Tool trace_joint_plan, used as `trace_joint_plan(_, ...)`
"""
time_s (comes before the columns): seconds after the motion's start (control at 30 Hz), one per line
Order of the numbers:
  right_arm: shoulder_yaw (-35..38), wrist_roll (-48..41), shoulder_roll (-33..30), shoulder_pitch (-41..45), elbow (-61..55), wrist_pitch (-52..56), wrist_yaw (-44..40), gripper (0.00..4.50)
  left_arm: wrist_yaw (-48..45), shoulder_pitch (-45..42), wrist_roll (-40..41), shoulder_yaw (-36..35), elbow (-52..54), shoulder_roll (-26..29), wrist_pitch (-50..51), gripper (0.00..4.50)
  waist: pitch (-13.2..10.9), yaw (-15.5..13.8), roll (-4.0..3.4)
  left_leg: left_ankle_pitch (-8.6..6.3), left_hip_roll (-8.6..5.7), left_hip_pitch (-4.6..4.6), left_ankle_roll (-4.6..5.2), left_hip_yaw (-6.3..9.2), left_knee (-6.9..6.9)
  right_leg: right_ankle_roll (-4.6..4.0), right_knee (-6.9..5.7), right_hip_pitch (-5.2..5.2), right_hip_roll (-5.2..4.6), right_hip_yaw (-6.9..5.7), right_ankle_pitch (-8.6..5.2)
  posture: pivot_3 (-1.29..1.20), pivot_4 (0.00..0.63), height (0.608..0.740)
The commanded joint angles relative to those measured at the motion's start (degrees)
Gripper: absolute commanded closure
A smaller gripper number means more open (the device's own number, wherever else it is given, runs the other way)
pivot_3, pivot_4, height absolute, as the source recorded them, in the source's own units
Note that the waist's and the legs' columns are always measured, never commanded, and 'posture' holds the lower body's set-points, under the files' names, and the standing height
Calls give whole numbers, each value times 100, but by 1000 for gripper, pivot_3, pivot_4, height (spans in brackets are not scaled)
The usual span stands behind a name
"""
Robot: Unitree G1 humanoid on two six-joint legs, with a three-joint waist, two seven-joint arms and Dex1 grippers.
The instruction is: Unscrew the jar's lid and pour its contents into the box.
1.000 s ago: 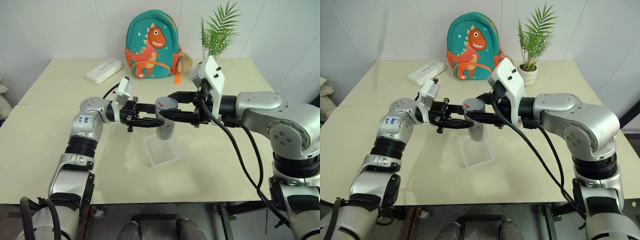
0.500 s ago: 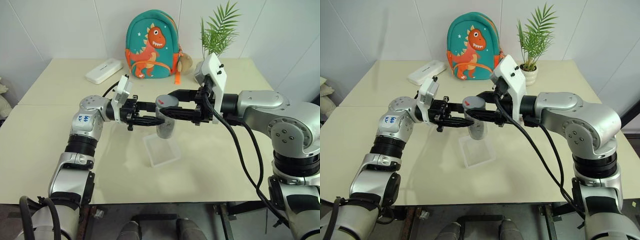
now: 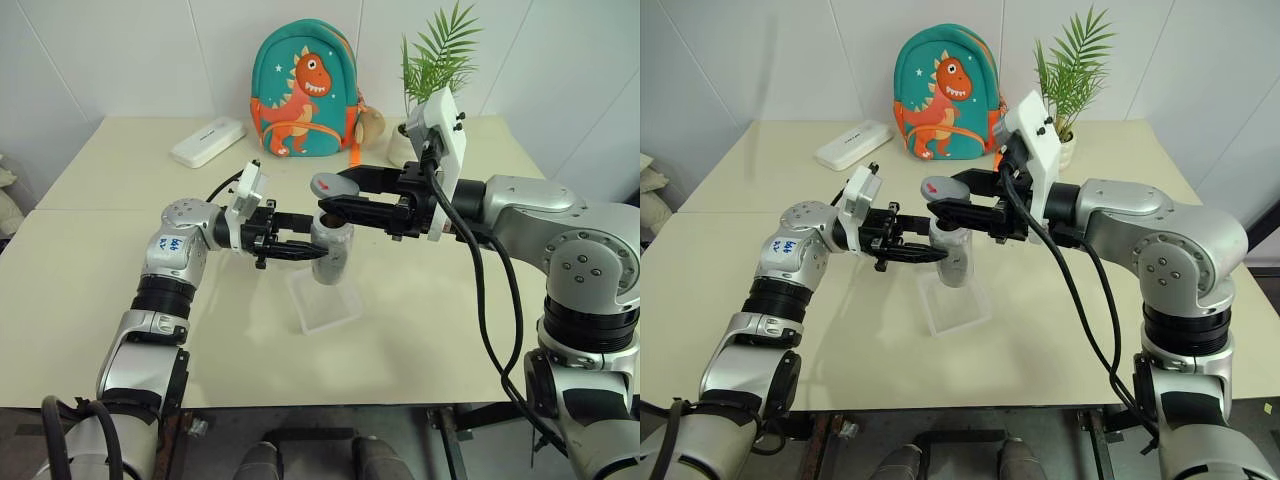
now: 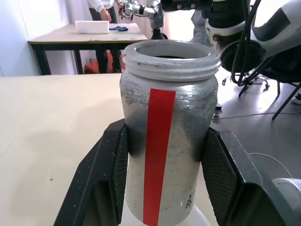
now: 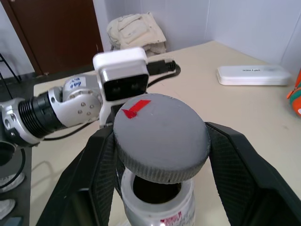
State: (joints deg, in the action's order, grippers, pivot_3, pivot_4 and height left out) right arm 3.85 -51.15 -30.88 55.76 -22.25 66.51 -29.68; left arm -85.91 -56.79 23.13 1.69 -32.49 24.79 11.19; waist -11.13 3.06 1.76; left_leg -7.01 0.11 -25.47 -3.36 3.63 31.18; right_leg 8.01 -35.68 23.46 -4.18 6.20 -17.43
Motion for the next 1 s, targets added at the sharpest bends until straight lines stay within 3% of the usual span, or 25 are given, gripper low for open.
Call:
trace_joint_plan(0.03, 192, -87, -60, 96, -71, -43, 32, 2005, -56, -35, 8, -24, 114, -7, -64, 2619, 0, 1, 0, 0, 0, 0, 0, 0, 0, 0, 0, 0, 0, 0, 0, 0, 150, 740)
trace_joint_plan(0.2, 210, 63, -240, 123, 9, -135, 0, 2005, -33, -24, -19, -54, 40, 16, -102, 2619, 0, 1, 0, 0, 0, 0, 0, 0, 0, 0, 0, 0, 0, 0, 0, 0, 150, 740)
trace_joint_plan(0.37, 361, 626, -973, -166, 213, -360, -7, 2005, 61, -62, -43, -218, -111, 240, -119, 2619, 0, -9, 0, 0, -1, 0, 0, -1, 1, -4, 5, 0, -1, 0, -2, 0, 150, 740)
trace_joint_plan(0.57, 749, 1001, -1714, -1130, -10, -294, 137, 2005, 108, -160, -38, -437, -299, 635, -113, 2619, 0, 3, 0, -1, -1, -1, 0, -2, -4, -26, 7, 3, -1, 2, -19, 0, 150, 740)
trace_joint_plan(0.63, 917, 1260, -1879, -1940, -253, -281, 306, 2005, 189, -235, -63, -560, -459, 792, -154, 2619, 0, -15, 1, -1, -1, 0, 0, -3, -5, -18, 4, 3, -1, 2, -18, 0, 150, 740)
trace_joint_plan(0.8, 1477, 1246, -1524, -3525, -958, -238, 650, 2005, 290, -400, -60, -750, -778, 1031, -230, 2619, -3, -37, 5, -2, -3, -3, 0, -2, 0, -2, 2, 1, -2, 2, -16, 0, 150, 740)
trace_joint_plan(1.0, 1334, 1476, -953, -4331, -1113, -508, 963, 2005, 239, -580, -150, -784, -1140, 1142, -434, 2619, -6, -14, 10, -1, -3, 5, 0, -3, 24, -31, -7, -10, 1, 2, -31, 0, 150, 740)
